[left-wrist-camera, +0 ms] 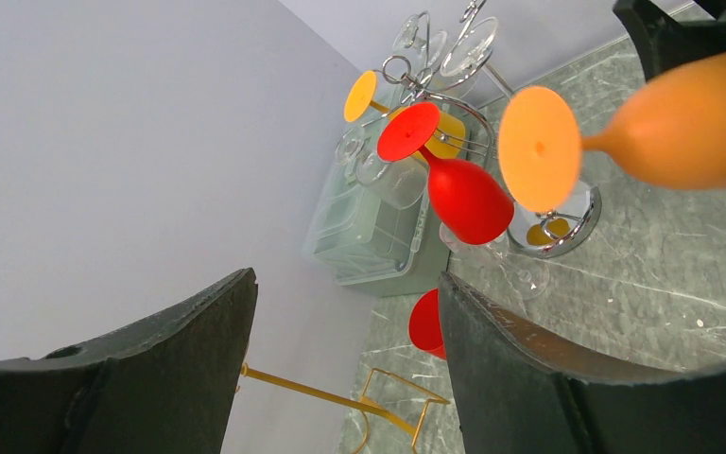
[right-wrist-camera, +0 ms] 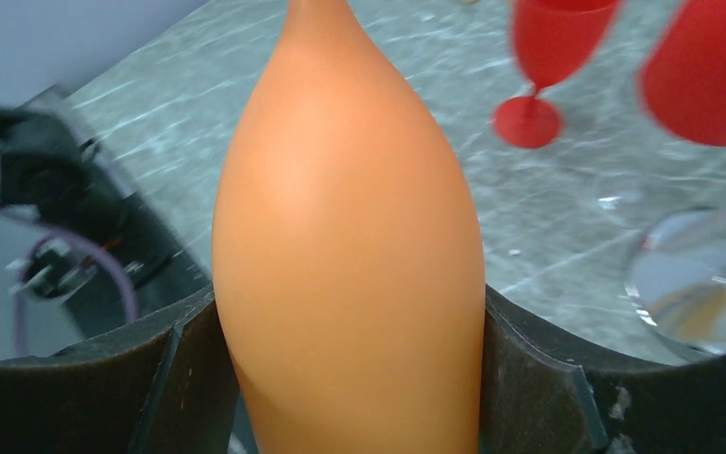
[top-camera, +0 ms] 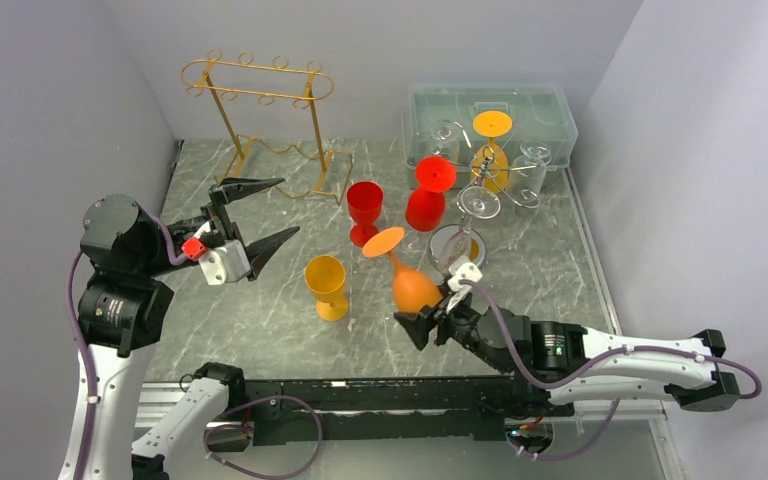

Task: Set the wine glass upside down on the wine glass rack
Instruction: Turn the wine glass upside down at the wine rack.

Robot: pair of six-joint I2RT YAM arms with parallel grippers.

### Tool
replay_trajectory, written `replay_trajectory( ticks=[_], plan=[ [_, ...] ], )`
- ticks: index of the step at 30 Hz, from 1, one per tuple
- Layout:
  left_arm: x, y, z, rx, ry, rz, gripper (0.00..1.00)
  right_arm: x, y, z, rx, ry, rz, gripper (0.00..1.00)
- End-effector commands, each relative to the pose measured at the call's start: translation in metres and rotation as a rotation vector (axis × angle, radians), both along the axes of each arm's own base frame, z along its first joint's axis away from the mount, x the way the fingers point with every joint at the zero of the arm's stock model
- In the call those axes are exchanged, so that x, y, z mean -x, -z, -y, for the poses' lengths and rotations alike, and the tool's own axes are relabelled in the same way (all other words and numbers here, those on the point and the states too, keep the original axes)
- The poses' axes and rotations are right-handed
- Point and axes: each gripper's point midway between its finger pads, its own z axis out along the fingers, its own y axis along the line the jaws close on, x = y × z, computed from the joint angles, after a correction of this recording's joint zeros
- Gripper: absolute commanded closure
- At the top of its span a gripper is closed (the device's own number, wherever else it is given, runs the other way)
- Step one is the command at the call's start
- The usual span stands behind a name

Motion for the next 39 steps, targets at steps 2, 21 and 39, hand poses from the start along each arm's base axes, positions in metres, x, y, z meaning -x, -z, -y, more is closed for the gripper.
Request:
replay_trajectory(
  ticks=[2,21,39],
  plan=[
    [0.001,-0.003,-0.001,-0.002,-0.003,0.022,0.25,-0.049,-0.048,0.058,-0.088,0.369,0.15,0.53],
    [0.001,-0.003,-0.001,-0.002,-0.003,0.022,0.25,-0.064,-0.046,0.238,-0.252,0.936,0.103,0.5],
    [0.001,-0.003,-0.001,-0.002,-0.003,0.022,0.25,-0.064,-0.067,0.232,-0.086,0.962,0.294,0.56]
  ],
)
